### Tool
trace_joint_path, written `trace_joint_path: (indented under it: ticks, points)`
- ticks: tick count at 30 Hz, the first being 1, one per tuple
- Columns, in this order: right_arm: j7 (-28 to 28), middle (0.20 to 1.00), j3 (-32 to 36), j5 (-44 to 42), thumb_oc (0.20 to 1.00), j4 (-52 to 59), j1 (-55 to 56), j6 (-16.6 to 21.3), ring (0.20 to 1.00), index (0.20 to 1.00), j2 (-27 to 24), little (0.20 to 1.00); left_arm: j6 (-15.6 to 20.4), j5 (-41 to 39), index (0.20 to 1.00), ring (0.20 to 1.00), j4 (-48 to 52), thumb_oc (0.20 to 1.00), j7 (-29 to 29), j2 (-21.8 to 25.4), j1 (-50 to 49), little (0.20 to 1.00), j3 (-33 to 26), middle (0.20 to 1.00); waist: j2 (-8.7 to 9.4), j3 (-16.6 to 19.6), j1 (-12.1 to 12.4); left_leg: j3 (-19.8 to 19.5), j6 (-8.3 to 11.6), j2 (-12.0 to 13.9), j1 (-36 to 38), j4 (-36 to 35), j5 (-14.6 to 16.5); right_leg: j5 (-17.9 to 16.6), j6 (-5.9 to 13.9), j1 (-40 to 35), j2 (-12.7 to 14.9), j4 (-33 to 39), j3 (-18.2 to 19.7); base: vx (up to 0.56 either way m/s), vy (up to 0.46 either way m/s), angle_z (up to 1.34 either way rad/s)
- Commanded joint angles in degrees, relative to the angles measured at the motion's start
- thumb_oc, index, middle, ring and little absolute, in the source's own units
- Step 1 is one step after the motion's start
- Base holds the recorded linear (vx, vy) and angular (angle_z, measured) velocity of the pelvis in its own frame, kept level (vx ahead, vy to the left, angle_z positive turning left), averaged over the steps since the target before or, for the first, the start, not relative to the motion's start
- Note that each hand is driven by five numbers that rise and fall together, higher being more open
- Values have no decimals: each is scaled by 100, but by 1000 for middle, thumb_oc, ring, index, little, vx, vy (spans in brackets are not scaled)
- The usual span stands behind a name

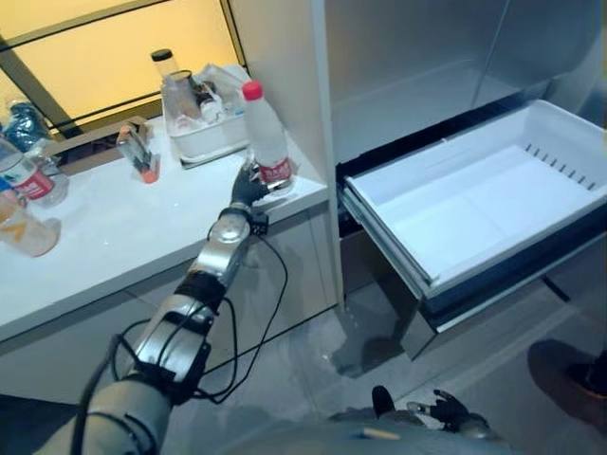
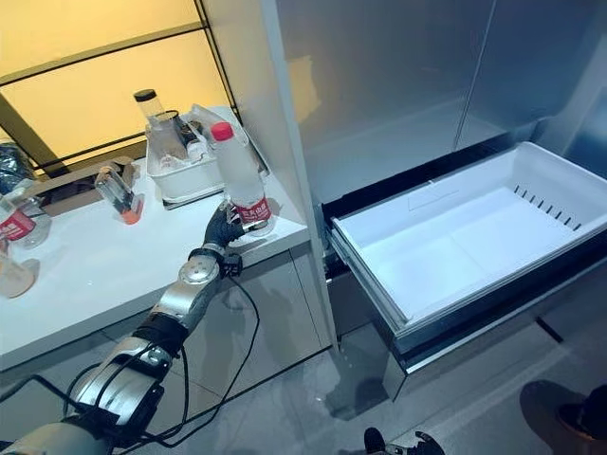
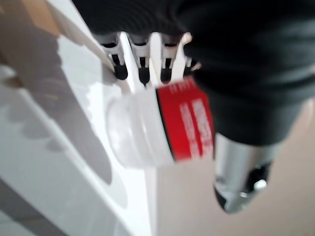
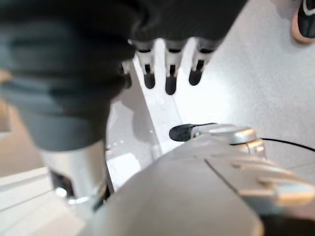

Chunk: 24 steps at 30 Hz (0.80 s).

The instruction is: Take the drinks into the refrigerator

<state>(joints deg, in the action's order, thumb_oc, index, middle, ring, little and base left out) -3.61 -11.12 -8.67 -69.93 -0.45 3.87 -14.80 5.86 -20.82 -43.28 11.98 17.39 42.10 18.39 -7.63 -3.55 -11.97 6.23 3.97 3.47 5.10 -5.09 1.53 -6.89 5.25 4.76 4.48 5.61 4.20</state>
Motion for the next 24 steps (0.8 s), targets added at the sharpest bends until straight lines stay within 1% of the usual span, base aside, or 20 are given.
trace_joint_path:
  ticks: [1, 4, 5, 9, 10, 11, 12, 13, 16, 21, 24]
  points:
    - [-96, 1000, -60, -124, 1000, -41, 67, 203, 1000, 1000, -132, 1000, 241, 187, 1000, 1000, -636, 1000, -144, -243, 959, 1000, 102, 1000, 234, -40, -348, 6, -132, -215, -166, 9, 127, 317, 218, -229, 104, -61, 104, -8, 17, -6]
    - [-114, 1000, -28, -164, 1000, 54, 134, 256, 1000, 1000, -161, 1000, 229, 242, 1000, 1000, -794, 1000, -135, -329, 1093, 1000, 126, 1000, 203, -56, -411, 40, -133, -213, -158, 9, 128, 313, 218, -221, 101, -61, 144, 5, 5, -2]
    - [-126, 1000, 3, -194, 1000, 93, 206, 279, 1000, 1000, -178, 1000, 218, 183, 1000, 1000, -951, 1000, -137, -438, 1208, 1000, 134, 1000, 182, -67, -470, 58, -128, -208, -141, 9, 125, 315, 213, -223, 99, -61, 161, 13, 12, -9]
    - [-134, 1000, 7, -209, 1000, 156, 257, 301, 1000, 1000, -208, 1000, 218, 105, 1000, 1000, -1130, 1000, -199, -588, 1360, 1000, 160, 1000, 154, -86, -553, 88, -119, -206, -145, 9, 113, 308, 214, -216, 100, -61, 184, -3, 3, -7]
    - [-131, 1000, 18, -211, 1000, 176, 279, 305, 1000, 1000, -221, 1000, 228, 35, 846, 846, -1127, 846, -242, -630, 1370, 846, 161, 846, 148, -83, -567, 99, -118, -210, -151, 9, 113, 306, 215, -207, 100, -61, 187, 0, 0, 0]
    - [-148, 1000, 33, -220, 1000, 188, 295, 314, 1000, 1000, -230, 1000, 236, -67, 238, 238, -1162, 238, -262, -709, 1376, 238, 146, 238, 138, -81, -582, 111, -119, -212, -157, 9, 109, 294, 215, -196, 104, -61, 201, -9, -1, -3]
    - [-148, 1000, 34, -220, 1000, 188, 296, 314, 1000, 1000, -230, 1000, 236, -67, 200, 200, -1162, 200, -262, -710, 1376, 200, 146, 200, 137, -80, -581, 111, -118, -212, -158, 9, 109, 293, 215, -195, 104, -61, 201, -17, 0, -4]
    - [-155, 1000, 69, -231, 1000, 221, 314, 327, 1000, 1000, -231, 1000, 292, -187, 200, 200, -1046, 200, -306, -805, 1307, 200, 125, 200, 132, -83, -587, 113, -119, -219, -175, 9, 102, 282, 214, -177, 105, -61, 220, 0, 0, 0]
    - [-155, 1000, 78, -243, 1000, 299, 340, 365, 1000, 1000, -214, 1000, 331, -177, 200, 200, -958, 200, -304, -866, 1214, 200, 109, 200, 148, -82, -587, 116, -119, -218, -194, 9, 90, 278, 208, -158, 103, -61, 224, 0, 0, 0]
    - [-159, 1000, 50, -259, 1000, 374, 361, 420, 1000, 1000, -167, 1000, 415, -146, 200, 200, -824, 200, -208, -891, 1073, 200, 47, 200, 191, -75, -542, 78, -121, -220, -224, 9, 71, 273, 205, -159, 108, -61, 179, 0, 0, 0]
    - [-163, 1000, 21, -286, 1000, 424, 342, 438, 1000, 1000, -107, 1000, 490, -266, 200, 200, -615, 200, -111, -899, 907, 200, -47, 200, 234, -76, -486, 21, -124, -224, -243, 9, 58, 271, 195, -165, 110, -61, 126, 0, 0, 0]
